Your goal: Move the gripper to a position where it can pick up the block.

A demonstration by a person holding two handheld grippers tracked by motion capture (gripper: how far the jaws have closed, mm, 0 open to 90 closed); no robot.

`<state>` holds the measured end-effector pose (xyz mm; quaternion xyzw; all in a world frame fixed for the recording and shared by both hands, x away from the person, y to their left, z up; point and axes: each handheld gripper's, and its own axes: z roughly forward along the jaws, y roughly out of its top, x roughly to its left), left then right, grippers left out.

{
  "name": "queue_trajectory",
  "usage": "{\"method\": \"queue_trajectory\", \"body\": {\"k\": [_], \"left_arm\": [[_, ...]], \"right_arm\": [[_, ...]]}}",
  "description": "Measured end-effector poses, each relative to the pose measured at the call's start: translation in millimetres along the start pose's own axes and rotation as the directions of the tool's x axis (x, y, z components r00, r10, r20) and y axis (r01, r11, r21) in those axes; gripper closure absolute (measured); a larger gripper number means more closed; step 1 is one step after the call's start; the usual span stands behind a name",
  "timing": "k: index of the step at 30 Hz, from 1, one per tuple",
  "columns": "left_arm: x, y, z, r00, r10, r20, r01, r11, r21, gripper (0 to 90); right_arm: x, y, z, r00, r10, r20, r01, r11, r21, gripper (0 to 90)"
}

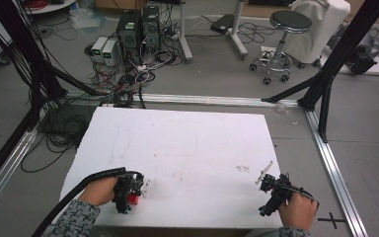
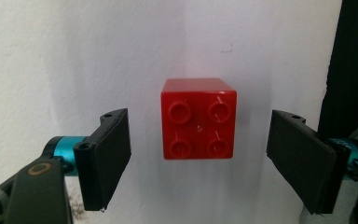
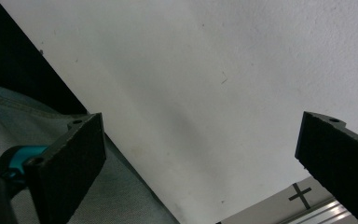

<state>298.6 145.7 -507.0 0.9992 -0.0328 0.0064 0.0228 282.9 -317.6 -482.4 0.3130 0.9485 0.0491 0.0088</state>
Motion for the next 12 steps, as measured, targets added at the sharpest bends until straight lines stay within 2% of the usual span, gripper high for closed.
{"method": "queue_trajectory", "body": {"k": [12], "left_arm": [[-1.8,-0.2,-0.7,0.9999,0.010,0.000,-0.010,0.9999,-0.001,22.1]], "right_arm": [[0.7,2.1,0.8,0.9999,-0.011,-0.001,0.011,1.000,0.006,1.1]]}}
